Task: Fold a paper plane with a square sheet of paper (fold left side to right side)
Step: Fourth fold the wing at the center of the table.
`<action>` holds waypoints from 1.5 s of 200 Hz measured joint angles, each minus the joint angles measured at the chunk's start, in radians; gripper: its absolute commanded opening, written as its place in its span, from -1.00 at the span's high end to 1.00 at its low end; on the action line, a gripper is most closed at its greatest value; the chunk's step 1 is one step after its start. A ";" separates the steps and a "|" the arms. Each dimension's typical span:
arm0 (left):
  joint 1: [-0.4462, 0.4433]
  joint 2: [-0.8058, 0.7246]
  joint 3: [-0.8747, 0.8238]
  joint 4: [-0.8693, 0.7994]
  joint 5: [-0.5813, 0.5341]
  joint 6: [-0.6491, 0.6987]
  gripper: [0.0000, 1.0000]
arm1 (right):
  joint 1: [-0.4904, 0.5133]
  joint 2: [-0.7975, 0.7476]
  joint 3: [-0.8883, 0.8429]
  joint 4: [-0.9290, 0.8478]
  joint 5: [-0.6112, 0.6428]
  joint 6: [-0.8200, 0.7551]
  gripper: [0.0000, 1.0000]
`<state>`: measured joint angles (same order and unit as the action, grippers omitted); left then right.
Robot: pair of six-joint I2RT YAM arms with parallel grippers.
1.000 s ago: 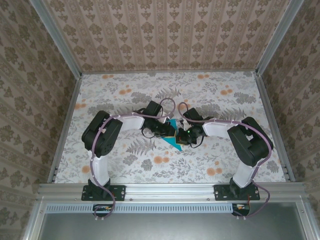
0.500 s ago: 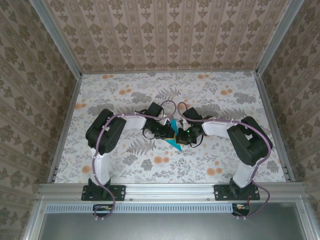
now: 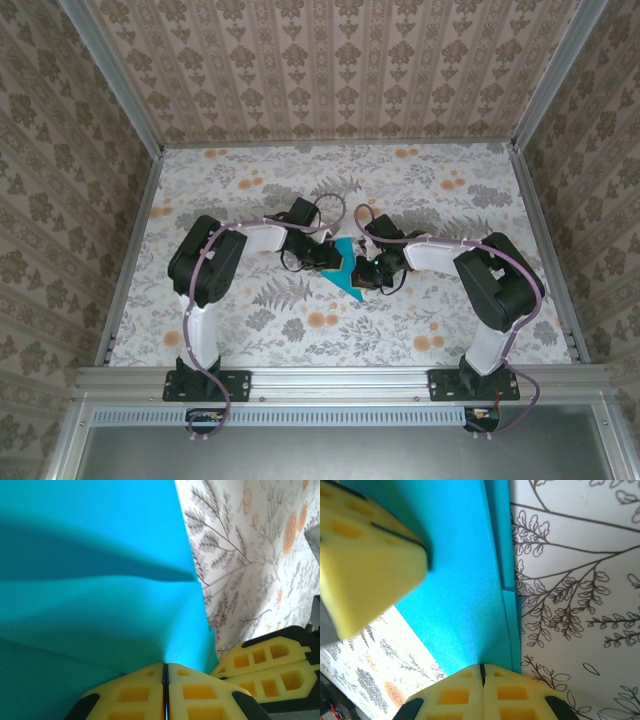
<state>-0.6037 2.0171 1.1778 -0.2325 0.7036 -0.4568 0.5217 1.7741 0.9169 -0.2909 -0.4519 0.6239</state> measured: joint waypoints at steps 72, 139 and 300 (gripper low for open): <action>0.080 0.034 0.075 -0.060 -0.030 0.056 0.80 | 0.002 0.000 0.000 0.000 0.001 0.000 1.00; 0.135 0.069 0.140 -0.117 -0.032 0.089 0.79 | 0.003 0.000 0.000 0.000 0.002 0.000 1.00; 0.150 -0.032 0.067 -0.002 -0.001 0.093 0.77 | 0.007 -0.001 0.001 -0.003 0.009 0.000 1.00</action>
<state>-0.4541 1.9846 1.2449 -0.2344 0.7029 -0.3634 0.5285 1.7729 0.9180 -0.2943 -0.4431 0.6243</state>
